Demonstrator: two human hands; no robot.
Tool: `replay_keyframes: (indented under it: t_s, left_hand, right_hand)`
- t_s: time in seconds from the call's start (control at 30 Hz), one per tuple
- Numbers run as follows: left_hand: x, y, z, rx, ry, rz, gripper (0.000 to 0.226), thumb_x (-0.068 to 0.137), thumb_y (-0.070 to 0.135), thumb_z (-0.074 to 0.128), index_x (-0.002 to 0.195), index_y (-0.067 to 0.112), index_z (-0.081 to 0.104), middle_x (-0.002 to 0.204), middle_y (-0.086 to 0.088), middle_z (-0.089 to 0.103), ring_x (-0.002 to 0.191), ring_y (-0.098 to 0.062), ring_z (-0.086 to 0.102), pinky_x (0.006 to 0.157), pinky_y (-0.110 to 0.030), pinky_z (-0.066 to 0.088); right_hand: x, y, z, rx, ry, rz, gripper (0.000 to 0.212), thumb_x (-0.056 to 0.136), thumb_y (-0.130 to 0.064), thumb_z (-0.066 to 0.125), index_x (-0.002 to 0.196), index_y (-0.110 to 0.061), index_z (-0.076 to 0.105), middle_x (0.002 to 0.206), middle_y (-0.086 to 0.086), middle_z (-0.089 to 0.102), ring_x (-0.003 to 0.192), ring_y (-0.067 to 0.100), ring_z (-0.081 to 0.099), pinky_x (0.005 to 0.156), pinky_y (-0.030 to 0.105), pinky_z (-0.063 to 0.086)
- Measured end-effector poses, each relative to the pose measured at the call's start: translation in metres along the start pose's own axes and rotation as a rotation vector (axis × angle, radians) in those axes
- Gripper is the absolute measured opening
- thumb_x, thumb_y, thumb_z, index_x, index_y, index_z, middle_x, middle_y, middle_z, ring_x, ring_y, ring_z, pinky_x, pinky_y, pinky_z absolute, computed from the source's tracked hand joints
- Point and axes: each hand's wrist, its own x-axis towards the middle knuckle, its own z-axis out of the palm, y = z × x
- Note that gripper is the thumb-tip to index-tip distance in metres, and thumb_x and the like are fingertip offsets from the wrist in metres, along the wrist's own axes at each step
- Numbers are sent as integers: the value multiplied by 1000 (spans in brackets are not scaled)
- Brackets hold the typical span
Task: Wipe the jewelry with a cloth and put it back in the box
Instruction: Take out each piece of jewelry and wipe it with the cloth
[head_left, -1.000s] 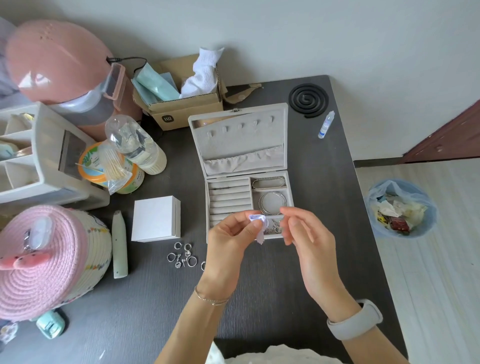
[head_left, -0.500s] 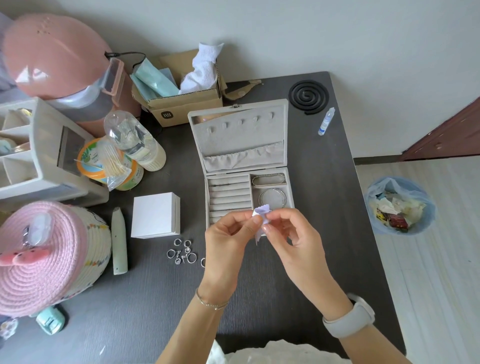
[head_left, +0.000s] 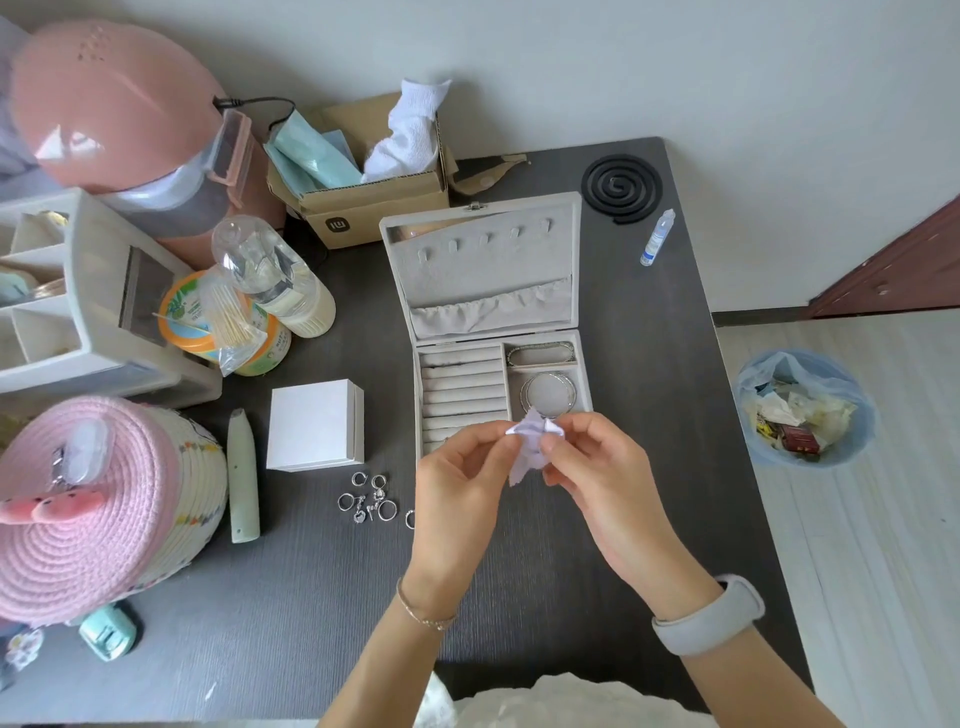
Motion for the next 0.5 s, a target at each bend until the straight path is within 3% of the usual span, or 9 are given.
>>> replay_keyframes:
  t_s: [0.17, 0.33, 0.5]
  left_hand:
    - [1, -6, -6, -156, 24, -110, 15, 85, 6, 57, 77, 13, 67, 73, 2, 72, 73, -12, 65, 72, -23, 52]
    - [-1, -2, -11, -101, 45, -29, 18, 86, 2, 55, 76, 14, 65, 68, 8, 71, 69, -5, 65, 67, -15, 52]
    - [-2, 2, -22, 79, 0, 89, 23, 85, 0, 56, 78, 20, 63, 67, 19, 69, 65, 5, 62, 61, -8, 47]
  right_hand:
    - [0, -1, -3, 156, -79, 65, 24, 87, 6, 50, 96, -11, 64, 72, -4, 68, 69, 11, 63, 62, 19, 52]
    - [4, 5, -1, 308, -96, 214, 34, 83, 17, 36, 79, -3, 62, 71, 6, 65, 72, 19, 59, 61, 22, 52]
    - [9, 13, -6, 431, -179, 367, 34, 83, 15, 26, 86, 1, 57, 82, 14, 60, 84, 26, 57, 65, 25, 55]
